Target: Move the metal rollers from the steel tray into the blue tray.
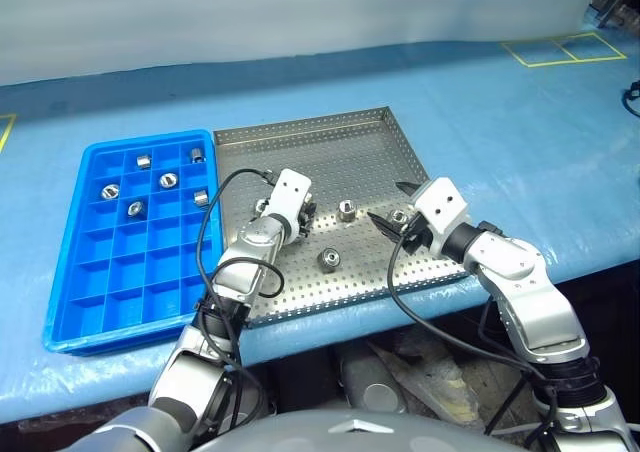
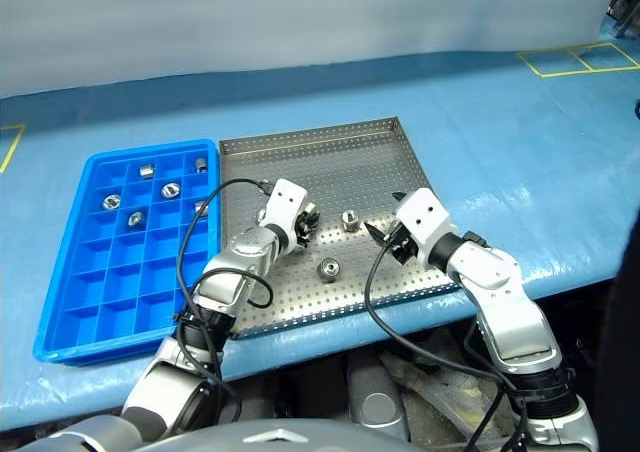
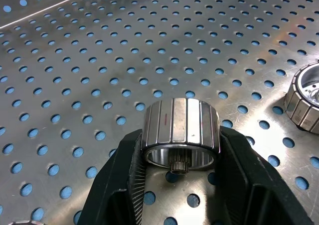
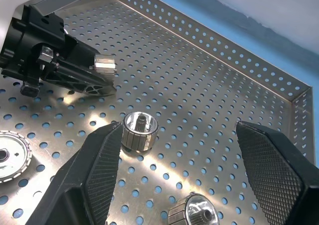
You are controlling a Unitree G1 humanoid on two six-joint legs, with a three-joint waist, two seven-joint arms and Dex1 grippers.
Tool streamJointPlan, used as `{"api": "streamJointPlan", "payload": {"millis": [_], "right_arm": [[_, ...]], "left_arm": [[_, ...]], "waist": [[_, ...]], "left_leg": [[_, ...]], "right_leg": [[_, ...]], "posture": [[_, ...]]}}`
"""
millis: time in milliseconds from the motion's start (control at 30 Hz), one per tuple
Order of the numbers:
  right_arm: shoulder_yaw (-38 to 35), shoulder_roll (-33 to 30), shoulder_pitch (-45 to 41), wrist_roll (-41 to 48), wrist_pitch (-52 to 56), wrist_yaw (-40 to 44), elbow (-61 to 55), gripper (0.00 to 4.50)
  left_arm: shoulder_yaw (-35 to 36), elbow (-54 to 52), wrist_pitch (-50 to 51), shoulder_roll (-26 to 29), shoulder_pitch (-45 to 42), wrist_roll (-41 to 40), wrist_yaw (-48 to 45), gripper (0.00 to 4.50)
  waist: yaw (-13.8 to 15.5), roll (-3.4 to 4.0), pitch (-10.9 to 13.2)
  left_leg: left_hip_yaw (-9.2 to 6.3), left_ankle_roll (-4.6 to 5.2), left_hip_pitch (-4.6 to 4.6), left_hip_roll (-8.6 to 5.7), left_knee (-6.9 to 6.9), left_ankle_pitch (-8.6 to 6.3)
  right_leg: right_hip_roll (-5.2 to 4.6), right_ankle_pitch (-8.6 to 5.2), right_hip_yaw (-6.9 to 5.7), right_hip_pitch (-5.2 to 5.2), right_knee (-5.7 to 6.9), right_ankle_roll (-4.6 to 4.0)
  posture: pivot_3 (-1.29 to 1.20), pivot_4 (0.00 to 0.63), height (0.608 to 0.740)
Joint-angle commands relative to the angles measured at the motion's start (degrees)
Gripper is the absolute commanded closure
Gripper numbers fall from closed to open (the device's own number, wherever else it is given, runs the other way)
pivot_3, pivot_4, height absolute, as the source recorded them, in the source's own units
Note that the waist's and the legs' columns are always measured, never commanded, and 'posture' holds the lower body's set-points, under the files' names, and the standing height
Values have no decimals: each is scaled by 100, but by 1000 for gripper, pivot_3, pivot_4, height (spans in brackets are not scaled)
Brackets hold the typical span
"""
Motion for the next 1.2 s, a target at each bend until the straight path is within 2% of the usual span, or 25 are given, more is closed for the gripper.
{"api": "streamJointPlan", "payload": {"millis": [33, 200, 300, 500, 667, 800, 967, 1200], "right_arm": [[-69, 10, -42, -3, -60, -45, -197, 692], [138, 140, 14, 55, -16, 14, -224, 692], [267, 199, 106, 61, 27, 41, -290, 692], [291, 114, 14, 65, 8, 172, -221, 692], [393, 118, -80, 62, -51, 309, -67, 692], [404, 66, -199, 204, -145, 590, -102, 692], [225, 50, -414, 731, -150, 998, -511, 692], [308, -17, -451, 741, -83, 981, -572, 692]], "left_arm": [[143, -546, -230, -47, 29, -56, 19, 2751], [724, -1850, 31, -33, 234, -591, -96, 2751], [1385, -3005, 623, 208, 573, -1159, -213, 2751], [2046, -4482, 1790, 1439, 1386, -1467, -498, 2751], [3121, -5394, 2633, 2181, 2016, -1399, -346, 2751], [3623, -5626, 3117, 2323, 2337, -1312, -206, 2751], [3852, -5468, 3357, 2324, 2588, -1136, 14, 2751], [3965, -4734, 3004, 2187, 2585, -872, 296, 2751]], "waist": [[-2, 0, 0], [-2, -1, 1], [2, 1, 0], [-16, -1, 1], [55, -7, 5], [221, -8, 5], [474, -13, 6], [714, -20, 3]], "left_leg": [[0, 0, 0, 0, 0, 0], [0, 0, -5, 5, 0, 0], [1, -1, -5, 9, -1, -1], [5, -2, 0, 12, 0, 0], [3, -2, -1, 13, 2, 0], [1, -3, 0, 14, 2, 0], [-3, -6, 2, 15, 2, 1], [-7, -7, 1, 15, 2, 1]], "right_leg": [[0, 0, 0, 0, 0, 0], [0, 0, 1, -7, 1, 0], [0, 0, 1, -8, 2, -1], [2, -3, 2, -8, 8, -2], [1, -5, -3, -9, 8, -7], [0, -8, -7, -9, 7, -13], [-1, -8, -14, -6, 8, -16], [-15, -16, -33, -5, 6, -33]], "posture": [[-261, 150, 740], [-255, 150, 740], [-239, 150, 740], [-239, 150, 740], [-130, 150, 740], [-103, 150, 740], [-76, 150, 740], [-77, 150, 740]]}}
